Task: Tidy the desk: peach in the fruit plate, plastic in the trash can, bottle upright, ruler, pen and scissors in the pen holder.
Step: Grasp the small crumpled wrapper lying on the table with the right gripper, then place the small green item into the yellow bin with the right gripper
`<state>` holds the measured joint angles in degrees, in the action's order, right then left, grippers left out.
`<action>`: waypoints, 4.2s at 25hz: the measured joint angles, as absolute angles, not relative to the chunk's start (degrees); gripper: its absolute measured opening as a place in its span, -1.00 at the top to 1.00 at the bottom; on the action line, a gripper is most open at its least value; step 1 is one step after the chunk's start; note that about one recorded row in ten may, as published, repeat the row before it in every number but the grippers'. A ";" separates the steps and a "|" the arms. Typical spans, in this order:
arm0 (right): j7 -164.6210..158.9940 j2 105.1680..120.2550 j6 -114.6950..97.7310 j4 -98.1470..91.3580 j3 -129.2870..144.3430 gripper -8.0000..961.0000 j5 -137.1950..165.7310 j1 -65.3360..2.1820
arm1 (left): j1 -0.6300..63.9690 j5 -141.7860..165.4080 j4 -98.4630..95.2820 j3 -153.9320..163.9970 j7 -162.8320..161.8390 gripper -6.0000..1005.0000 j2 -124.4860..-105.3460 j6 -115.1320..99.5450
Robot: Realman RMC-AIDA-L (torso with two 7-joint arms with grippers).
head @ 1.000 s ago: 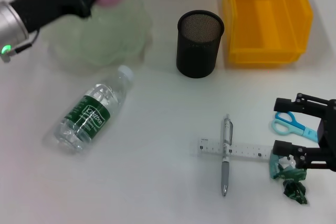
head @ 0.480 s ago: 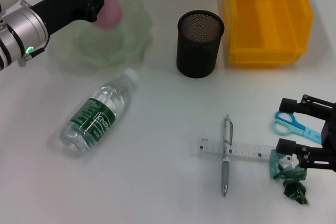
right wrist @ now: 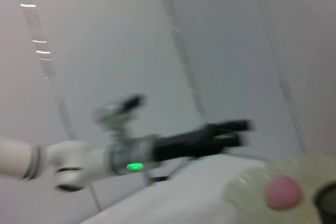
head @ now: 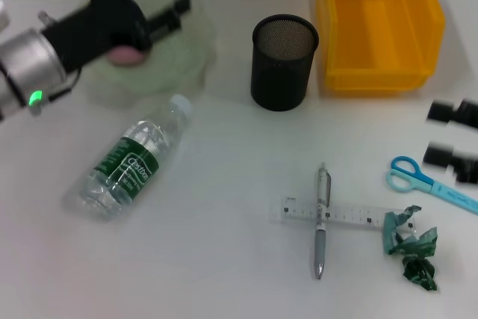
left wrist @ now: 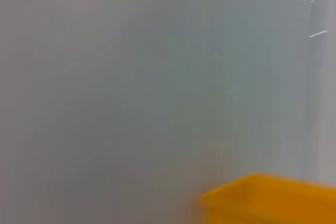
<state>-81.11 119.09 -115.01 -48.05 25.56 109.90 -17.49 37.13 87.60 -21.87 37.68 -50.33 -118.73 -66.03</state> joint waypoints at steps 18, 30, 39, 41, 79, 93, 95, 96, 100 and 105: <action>-145.78 119.26 -115.27 -106.67 72.89 -0.74 147.14 -25.39 | 24.53 89.30 -27.34 48.99 -52.00 -0.62 -118.30 -85.68; -167.08 119.84 -113.36 -107.65 85.27 -0.73 150.49 -23.25 | 24.92 89.43 -27.24 49.22 -52.03 -0.62 -118.31 -84.80; -168.97 119.89 -108.88 -102.33 88.22 -0.72 152.42 -19.68 | 24.58 90.00 -27.35 49.22 -51.56 -0.62 -118.29 -85.24; -169.01 119.86 -107.43 -100.43 89.00 -0.71 152.41 -19.41 | 24.55 90.00 -27.35 49.22 -51.54 -0.62 -118.30 -85.28; -163.43 119.20 -106.57 -110.53 80.74 0.96 149.80 -20.15 | 24.61 90.06 -27.42 49.04 -51.24 -0.62 -118.21 -85.52; -140.73 119.15 -72.64 -89.65 61.96 0.90 145.04 -28.49 | 24.84 89.57 -28.00 48.99 -51.24 -0.62 -118.39 -86.95; -136.13 119.14 -66.33 -83.18 61.89 0.90 142.52 -29.37 | 24.92 89.56 -28.04 49.04 -51.21 -0.62 -118.40 -86.93; -129.48 119.07 -60.34 -76.51 61.79 0.89 136.08 -30.02 | 25.17 89.55 -28.03 49.06 -51.14 -0.62 -118.40 -86.78; -119.69 118.47 -57.28 -68.12 60.34 0.88 125.55 -31.58 | 25.53 89.55 -27.90 49.13 -51.09 -0.62 -118.39 -86.71; -113.93 118.13 -56.37 -62.87 57.52 0.59 119.77 -33.11 | 25.57 89.55 -27.91 49.16 -51.07 -0.62 -118.39 -87.05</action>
<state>-113.93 118.13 -56.37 -62.87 57.52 119.77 -33.11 25.57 89.55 -27.91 49.16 -51.07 -118.39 -87.05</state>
